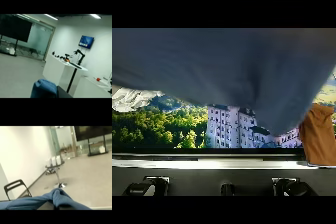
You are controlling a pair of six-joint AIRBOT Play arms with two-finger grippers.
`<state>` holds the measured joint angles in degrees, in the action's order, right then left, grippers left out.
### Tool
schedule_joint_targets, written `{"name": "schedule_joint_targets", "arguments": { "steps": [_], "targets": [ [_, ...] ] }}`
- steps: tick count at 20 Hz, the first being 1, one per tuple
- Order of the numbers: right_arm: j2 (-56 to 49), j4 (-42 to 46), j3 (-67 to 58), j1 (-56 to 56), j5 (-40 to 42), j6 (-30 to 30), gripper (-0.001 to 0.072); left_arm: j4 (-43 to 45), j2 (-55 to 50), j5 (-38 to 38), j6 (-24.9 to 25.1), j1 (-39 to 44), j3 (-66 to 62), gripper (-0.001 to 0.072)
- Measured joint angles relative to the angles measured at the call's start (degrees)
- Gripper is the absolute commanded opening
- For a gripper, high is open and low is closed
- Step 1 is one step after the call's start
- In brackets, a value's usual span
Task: Fold the shirts.
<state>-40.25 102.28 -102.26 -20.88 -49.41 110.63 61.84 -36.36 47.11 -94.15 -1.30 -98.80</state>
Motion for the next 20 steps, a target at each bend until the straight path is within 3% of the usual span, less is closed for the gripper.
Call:
{"name": "schedule_joint_targets", "arguments": {
  "steps": [5, 9, 14, 20],
  "targets": [
    [-3.04, 0.79, -1.40, 0.00, -5.05, 0.59, 0.0049, 7.63, -3.28, 4.15, -0.35, 0.02, 0.50, 0.0028],
    [-14.62, 5.70, -1.40, 0.00, -11.54, 2.34, 0.0051, 15.30, -12.94, 7.37, -0.37, 0.00, 5.88, 0.0028],
    [-34.42, 11.50, -1.33, 2.47, -3.89, 10.29, 0.0051, 18.86, -30.32, 5.20, -0.31, 0.00, 9.92, 0.0028],
    [-51.58, 5.60, -1.29, 5.09, -4.66, 16.13, 0.0052, 18.60, -48.81, 9.38, -0.15, 0.48, 10.86, 0.0029]
  ]
}}
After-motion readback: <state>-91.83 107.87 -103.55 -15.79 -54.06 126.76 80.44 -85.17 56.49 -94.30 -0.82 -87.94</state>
